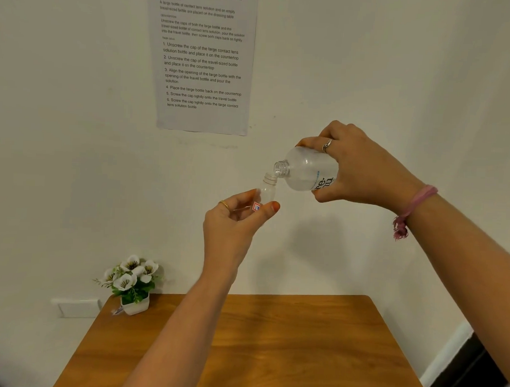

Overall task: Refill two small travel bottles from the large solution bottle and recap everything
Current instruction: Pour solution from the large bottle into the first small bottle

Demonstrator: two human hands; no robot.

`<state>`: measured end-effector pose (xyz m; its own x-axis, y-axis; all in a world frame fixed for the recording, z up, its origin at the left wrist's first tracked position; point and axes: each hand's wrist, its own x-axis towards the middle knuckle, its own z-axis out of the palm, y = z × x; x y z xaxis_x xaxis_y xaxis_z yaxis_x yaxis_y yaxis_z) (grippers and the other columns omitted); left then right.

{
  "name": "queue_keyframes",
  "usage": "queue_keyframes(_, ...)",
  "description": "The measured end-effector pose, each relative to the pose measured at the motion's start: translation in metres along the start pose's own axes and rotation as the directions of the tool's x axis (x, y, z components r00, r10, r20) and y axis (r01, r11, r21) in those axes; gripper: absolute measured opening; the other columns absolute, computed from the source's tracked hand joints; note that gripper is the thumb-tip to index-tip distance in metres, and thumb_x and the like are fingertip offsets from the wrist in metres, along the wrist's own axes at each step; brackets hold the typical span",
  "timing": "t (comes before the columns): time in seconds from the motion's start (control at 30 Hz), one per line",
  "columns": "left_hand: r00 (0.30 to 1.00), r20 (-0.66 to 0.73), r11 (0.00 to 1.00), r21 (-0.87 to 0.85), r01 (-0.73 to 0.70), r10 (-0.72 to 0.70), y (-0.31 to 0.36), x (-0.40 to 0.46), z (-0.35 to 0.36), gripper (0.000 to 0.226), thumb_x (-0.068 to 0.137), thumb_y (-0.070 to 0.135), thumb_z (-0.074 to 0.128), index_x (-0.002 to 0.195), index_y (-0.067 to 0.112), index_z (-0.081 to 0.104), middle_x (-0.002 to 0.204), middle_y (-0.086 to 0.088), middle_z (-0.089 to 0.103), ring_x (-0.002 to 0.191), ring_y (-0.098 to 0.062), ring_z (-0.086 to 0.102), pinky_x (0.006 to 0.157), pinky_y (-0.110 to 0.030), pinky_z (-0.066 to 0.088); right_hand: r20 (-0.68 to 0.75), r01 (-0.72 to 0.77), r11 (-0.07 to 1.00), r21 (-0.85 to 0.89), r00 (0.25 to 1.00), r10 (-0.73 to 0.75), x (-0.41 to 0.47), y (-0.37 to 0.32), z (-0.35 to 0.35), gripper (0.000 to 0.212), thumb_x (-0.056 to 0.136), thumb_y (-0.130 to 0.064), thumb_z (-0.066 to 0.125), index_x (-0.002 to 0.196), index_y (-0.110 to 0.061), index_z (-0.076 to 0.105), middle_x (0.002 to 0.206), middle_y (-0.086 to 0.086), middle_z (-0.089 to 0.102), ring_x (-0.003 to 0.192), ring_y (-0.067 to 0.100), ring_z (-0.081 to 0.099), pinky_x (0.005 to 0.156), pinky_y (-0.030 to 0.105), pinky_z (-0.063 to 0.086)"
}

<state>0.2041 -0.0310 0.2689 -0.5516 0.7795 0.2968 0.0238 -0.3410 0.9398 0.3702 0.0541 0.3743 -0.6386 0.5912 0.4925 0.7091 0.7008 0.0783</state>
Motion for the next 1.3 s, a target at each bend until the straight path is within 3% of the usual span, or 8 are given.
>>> queue_keyframes(0.33,1.0,-0.004,1.0,-0.024,0.015,-0.015,-0.0019,0.0011,-0.0012,0.04,0.069,0.019,0.085,0.106,0.013,0.072,0.086,0.009,0.075,0.077,-0.001,0.07,0.075,-0.017,0.057,0.005,0.022,0.999,-0.036,1.0,-0.021,0.0019,-0.0017,-0.0014,0.076,0.064,-0.032,0.077,0.134,-0.033,0.047,0.114,-0.002,0.046,0.103,0.019,0.043,0.077,0.041,0.051)
queue_keyframes(0.53,1.0,-0.006,1.0,-0.024,0.015,-0.015,-0.0033,0.0015,0.0001,0.04,0.069,0.019,0.085,0.106,0.012,0.072,0.084,0.008,0.075,0.077,-0.002,0.07,0.074,-0.017,0.057,0.014,0.036,0.997,-0.07,0.999,-0.035,0.0035,-0.0003,-0.0024,0.075,0.065,-0.032,0.076,0.134,-0.033,0.046,0.115,-0.002,0.046,0.103,0.019,0.042,0.072,0.033,0.047)
queue_keyframes(0.87,1.0,-0.01,0.999,-0.032,0.021,-0.021,-0.0037,0.0021,0.0009,0.039,0.068,0.018,0.085,0.105,0.013,0.073,0.085,0.008,0.075,0.079,-0.004,0.071,0.076,-0.019,0.057,0.027,0.037,0.995,-0.091,0.999,-0.035,0.0044,-0.0003,-0.0042,0.077,0.065,-0.034,0.076,0.135,-0.033,0.044,0.118,-0.003,0.044,0.106,0.019,0.041,0.078,0.036,0.047)
queue_keyframes(1.3,1.0,-0.009,0.999,-0.046,0.025,-0.025,-0.0027,-0.001,0.0026,0.039,0.068,0.019,0.085,0.104,0.014,0.072,0.088,0.006,0.075,0.078,-0.003,0.07,0.071,-0.015,0.056,0.044,0.044,0.992,-0.122,0.998,-0.038,0.0036,-0.001,-0.0086,0.078,0.066,-0.034,0.076,0.137,-0.033,0.043,0.119,-0.002,0.045,0.106,0.019,0.041,0.074,0.03,0.041)
